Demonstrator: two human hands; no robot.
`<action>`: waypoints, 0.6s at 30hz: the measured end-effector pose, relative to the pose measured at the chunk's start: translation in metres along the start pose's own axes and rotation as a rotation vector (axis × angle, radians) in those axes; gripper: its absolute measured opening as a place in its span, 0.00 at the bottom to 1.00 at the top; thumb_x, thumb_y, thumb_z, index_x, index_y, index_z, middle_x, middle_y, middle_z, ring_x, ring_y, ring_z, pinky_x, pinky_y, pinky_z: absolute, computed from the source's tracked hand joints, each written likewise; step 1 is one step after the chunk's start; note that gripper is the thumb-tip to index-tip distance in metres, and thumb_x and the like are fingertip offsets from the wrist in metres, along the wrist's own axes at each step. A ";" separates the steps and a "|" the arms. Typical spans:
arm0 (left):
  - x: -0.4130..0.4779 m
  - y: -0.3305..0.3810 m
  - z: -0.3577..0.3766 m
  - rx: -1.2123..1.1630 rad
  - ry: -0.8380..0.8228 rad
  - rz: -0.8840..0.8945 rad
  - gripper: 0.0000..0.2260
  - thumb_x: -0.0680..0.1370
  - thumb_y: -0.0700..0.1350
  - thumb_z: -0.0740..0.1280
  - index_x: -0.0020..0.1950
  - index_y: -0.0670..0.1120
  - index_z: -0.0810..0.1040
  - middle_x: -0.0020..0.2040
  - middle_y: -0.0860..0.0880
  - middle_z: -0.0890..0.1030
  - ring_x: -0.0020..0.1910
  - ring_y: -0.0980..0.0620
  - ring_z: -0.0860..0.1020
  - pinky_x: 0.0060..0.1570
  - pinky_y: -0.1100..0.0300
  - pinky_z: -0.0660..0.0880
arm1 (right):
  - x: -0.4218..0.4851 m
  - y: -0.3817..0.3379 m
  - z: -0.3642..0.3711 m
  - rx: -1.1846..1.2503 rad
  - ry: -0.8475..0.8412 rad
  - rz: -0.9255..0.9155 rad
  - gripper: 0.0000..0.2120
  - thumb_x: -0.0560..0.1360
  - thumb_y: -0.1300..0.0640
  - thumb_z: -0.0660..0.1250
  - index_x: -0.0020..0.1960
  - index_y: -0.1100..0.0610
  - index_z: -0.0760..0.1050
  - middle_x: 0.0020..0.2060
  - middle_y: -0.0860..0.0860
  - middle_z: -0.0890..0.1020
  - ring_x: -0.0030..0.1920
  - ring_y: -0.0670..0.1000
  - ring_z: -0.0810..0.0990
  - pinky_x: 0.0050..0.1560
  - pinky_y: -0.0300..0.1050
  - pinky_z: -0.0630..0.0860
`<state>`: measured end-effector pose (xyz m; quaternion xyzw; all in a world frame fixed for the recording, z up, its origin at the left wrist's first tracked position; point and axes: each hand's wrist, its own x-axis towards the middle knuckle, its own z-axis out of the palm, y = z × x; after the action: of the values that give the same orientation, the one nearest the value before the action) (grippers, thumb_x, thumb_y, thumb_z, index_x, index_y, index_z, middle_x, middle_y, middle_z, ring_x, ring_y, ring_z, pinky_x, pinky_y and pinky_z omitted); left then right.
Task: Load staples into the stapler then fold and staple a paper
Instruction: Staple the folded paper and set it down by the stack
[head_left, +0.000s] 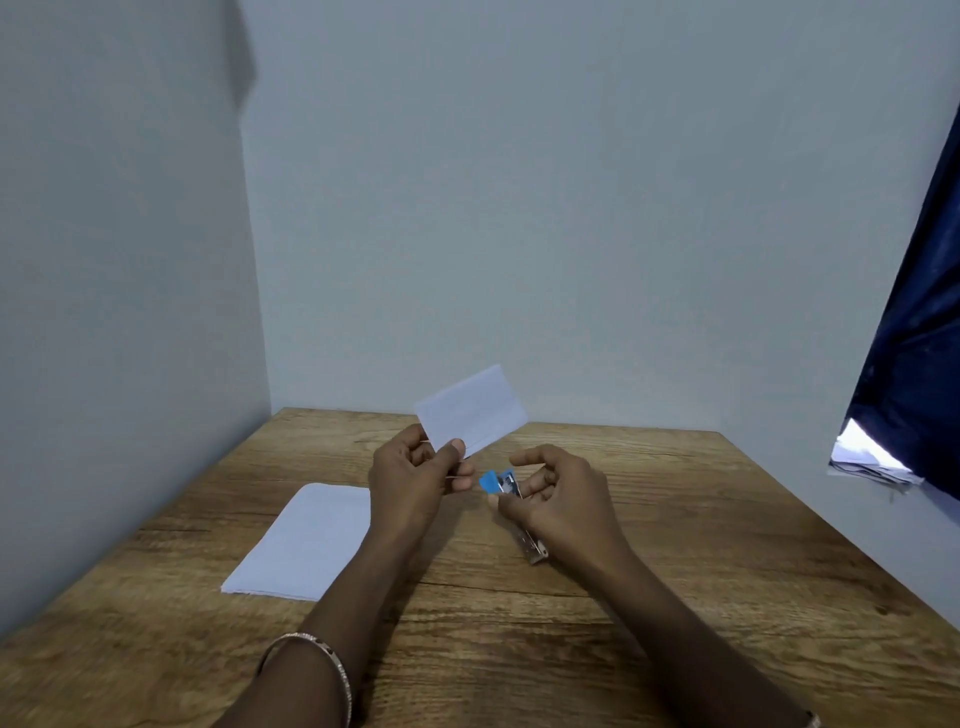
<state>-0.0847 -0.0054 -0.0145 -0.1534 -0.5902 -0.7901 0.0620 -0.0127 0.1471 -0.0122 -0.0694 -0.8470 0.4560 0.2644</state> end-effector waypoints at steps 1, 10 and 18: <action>-0.001 0.002 0.000 0.004 0.017 0.009 0.09 0.77 0.36 0.72 0.57 0.40 0.80 0.39 0.39 0.84 0.34 0.48 0.84 0.37 0.58 0.82 | -0.002 -0.001 0.001 -0.079 -0.013 -0.049 0.19 0.62 0.50 0.81 0.51 0.47 0.81 0.32 0.47 0.84 0.33 0.42 0.82 0.36 0.42 0.80; -0.004 0.004 -0.001 0.074 0.045 0.079 0.30 0.76 0.35 0.71 0.68 0.62 0.64 0.33 0.43 0.84 0.30 0.45 0.84 0.43 0.52 0.84 | -0.007 -0.001 0.004 -0.394 -0.175 -0.169 0.18 0.63 0.42 0.76 0.50 0.47 0.80 0.37 0.45 0.85 0.43 0.46 0.82 0.52 0.47 0.78; -0.007 0.007 0.003 0.117 0.002 0.072 0.08 0.77 0.35 0.70 0.52 0.47 0.84 0.34 0.38 0.76 0.33 0.48 0.84 0.37 0.56 0.81 | -0.005 0.001 0.005 -0.464 -0.183 -0.179 0.25 0.61 0.27 0.70 0.47 0.44 0.78 0.34 0.41 0.82 0.44 0.41 0.78 0.54 0.49 0.69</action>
<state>-0.0759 -0.0049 -0.0091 -0.1699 -0.6296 -0.7515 0.1000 -0.0109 0.1419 -0.0174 -0.0115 -0.9520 0.2288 0.2031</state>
